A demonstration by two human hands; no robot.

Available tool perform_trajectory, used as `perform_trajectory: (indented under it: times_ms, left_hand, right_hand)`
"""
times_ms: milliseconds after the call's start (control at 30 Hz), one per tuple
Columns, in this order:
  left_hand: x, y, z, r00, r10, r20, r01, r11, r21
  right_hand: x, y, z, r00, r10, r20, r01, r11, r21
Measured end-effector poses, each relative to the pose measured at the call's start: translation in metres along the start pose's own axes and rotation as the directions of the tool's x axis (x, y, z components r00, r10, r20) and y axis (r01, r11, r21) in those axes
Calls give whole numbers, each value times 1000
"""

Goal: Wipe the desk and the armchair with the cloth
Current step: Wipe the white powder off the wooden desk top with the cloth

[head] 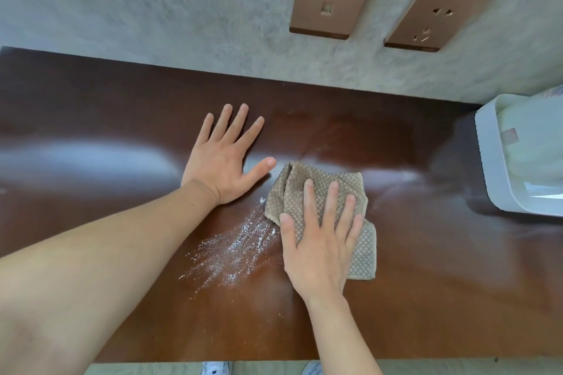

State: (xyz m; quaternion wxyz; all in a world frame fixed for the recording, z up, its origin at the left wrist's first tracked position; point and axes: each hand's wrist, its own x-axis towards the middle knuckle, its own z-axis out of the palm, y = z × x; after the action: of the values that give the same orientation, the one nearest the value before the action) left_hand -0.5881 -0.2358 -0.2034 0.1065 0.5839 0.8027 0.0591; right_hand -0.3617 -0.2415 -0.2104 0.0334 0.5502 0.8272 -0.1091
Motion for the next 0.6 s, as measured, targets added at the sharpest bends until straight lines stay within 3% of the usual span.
perform_trajectory:
  times_ms: [400,600]
  left_hand:
    - [2,-2,4,1000,10,9,-10,999,33]
    - [3,-2,3,1000,-3,21,2,1000,30]
  right_hand:
    - [144,-12,-24,991,-130,-15,128,989,-69]
    - [175,-13,-29,980,-198,-20,197,980,-27]
